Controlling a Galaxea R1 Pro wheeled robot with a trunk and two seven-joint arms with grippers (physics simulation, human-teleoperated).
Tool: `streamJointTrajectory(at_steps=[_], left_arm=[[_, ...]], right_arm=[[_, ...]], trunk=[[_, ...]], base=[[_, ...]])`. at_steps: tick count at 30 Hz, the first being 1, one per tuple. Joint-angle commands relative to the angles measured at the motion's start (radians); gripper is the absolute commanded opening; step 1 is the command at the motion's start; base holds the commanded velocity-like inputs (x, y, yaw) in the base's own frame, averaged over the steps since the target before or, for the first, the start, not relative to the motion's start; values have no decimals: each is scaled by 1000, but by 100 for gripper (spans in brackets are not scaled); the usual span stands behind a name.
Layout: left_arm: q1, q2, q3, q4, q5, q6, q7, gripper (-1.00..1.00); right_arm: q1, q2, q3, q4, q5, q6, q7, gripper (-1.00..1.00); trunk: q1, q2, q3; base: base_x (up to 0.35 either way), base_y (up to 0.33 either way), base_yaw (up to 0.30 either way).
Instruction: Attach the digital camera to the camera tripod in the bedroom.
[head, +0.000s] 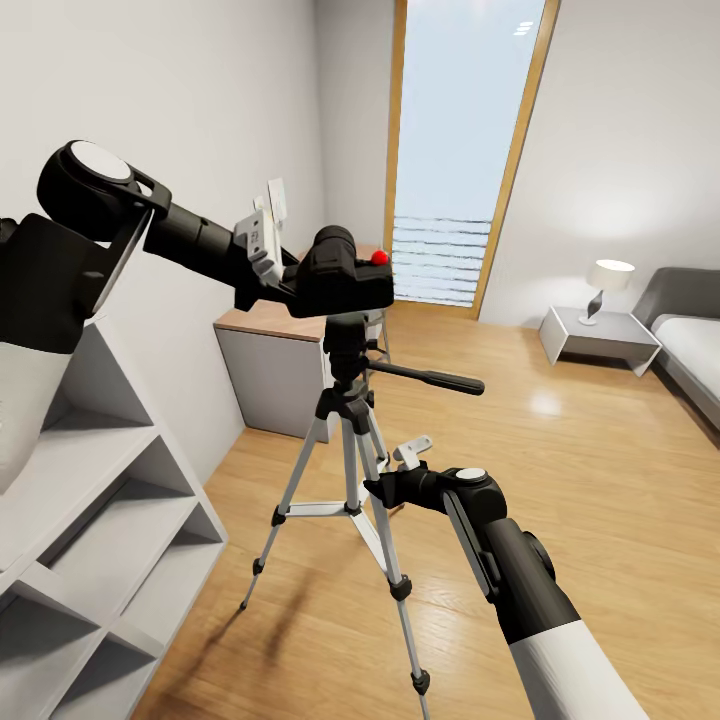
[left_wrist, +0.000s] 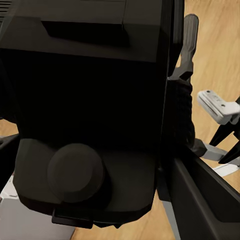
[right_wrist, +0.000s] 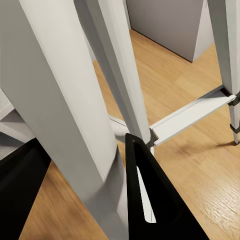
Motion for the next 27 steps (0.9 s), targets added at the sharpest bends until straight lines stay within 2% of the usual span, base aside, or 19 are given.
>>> streamJointTrajectory(at_steps=[1, 3, 4, 6, 7, 8, 27], left_arm=[[-1, -1, -1, -1, -7, 7, -6, -100], [-1, -5, -1, -1, -7, 6, -6, -100], [-1, -6, -2, -1, -8, 6, -6, 100], [-1, -8, -2, -1, -8, 6, -6, 100], [-1, -9, -2, -1, -6, 6, 27, 100], [-1, -9, -2, -1, -6, 6, 30, 100], [-1, -6, 2, -1, -7, 9, 38, 100]], right_arm=[[-1, 0, -2, 0, 52, -10, 6, -100], [-1, 0, -2, -1, 52, -10, 6, -100], [-1, 0, -2, -1, 52, -10, 6, -100], [-1, 0, -2, 0, 52, -9, 6, -100], [-1, 0, -2, -1, 52, -9, 6, -100], [-1, 0, -2, -1, 52, -9, 6, -100], [-1, 2, -2, -1, 79, -10, 8, -100]], trunk=[[1, -2, -2], [1, -2, -2], [1, -2, -2], [1, -2, -2], [1, -2, -2], [1, -2, -2], [1, -2, -2]], base=[[0, 0, 0], [0, 0, 0], [0, 0, 0], [0, 0, 0], [0, 0, 0], [0, 0, 0], [0, 0, 0]])
